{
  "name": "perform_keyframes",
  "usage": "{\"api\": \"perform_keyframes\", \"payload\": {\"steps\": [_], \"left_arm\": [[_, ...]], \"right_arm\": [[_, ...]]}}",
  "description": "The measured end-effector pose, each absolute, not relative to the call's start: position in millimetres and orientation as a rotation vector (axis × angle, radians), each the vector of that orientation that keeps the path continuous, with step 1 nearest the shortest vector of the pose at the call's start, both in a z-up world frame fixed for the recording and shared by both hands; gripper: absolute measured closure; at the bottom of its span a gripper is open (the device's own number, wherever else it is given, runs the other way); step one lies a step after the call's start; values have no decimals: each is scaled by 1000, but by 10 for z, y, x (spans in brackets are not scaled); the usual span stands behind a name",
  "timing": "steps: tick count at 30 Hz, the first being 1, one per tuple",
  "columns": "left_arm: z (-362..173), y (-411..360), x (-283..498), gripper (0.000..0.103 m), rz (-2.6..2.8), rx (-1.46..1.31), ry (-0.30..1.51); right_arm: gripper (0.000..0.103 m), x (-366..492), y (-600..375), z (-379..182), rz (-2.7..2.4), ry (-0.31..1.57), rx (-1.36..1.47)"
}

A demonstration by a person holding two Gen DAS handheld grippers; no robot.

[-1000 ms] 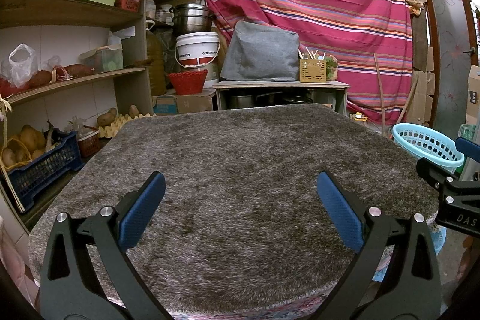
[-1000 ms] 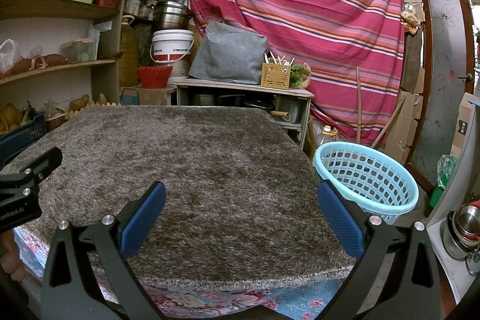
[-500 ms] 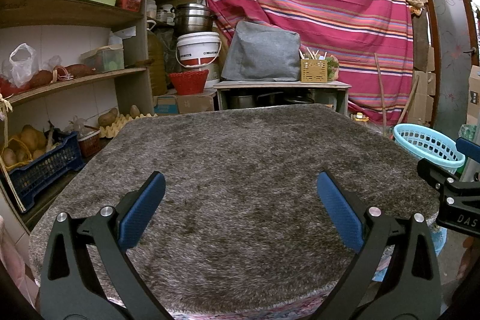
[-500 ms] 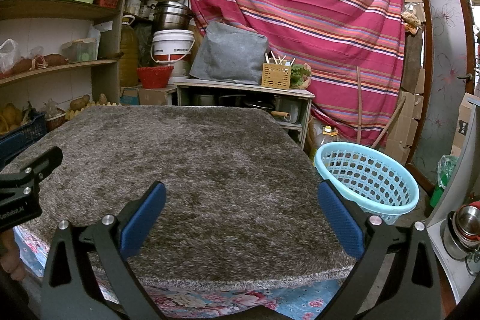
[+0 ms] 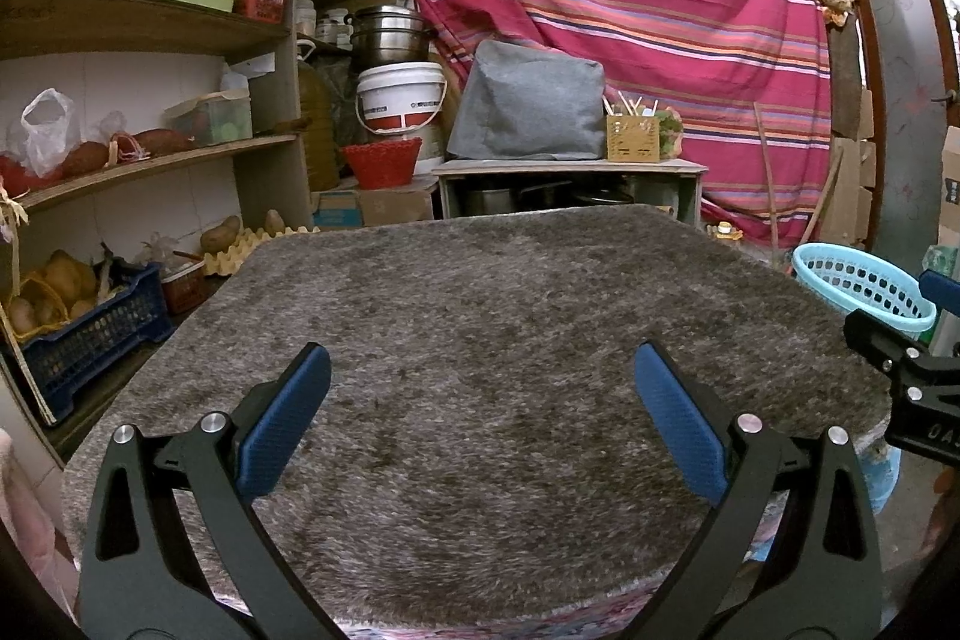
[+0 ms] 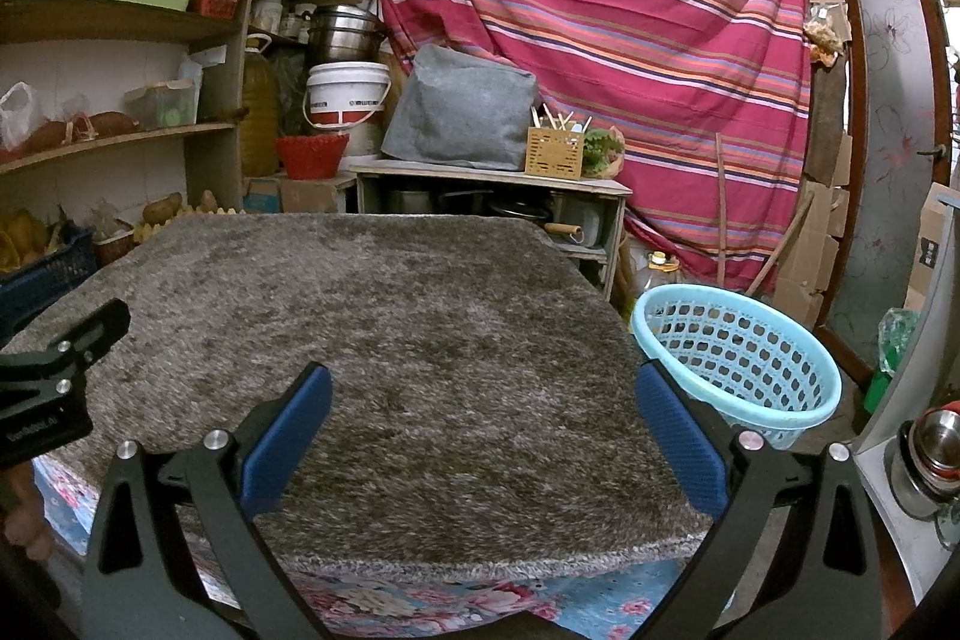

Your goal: Collect trash

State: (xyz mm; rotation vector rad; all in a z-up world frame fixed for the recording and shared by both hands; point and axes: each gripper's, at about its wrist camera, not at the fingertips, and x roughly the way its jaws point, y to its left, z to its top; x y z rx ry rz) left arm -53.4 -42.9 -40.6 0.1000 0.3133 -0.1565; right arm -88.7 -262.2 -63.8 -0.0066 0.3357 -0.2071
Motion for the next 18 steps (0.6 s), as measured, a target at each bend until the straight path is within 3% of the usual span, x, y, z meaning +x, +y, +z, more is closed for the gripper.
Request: {"api": "perform_keyframes", "payload": {"steps": [18], "left_arm": [[-420, -427, -512, 5, -151, 97, 307]], "right_arm": [[4, -883, -2630, -649, -206, 337, -9]]}}
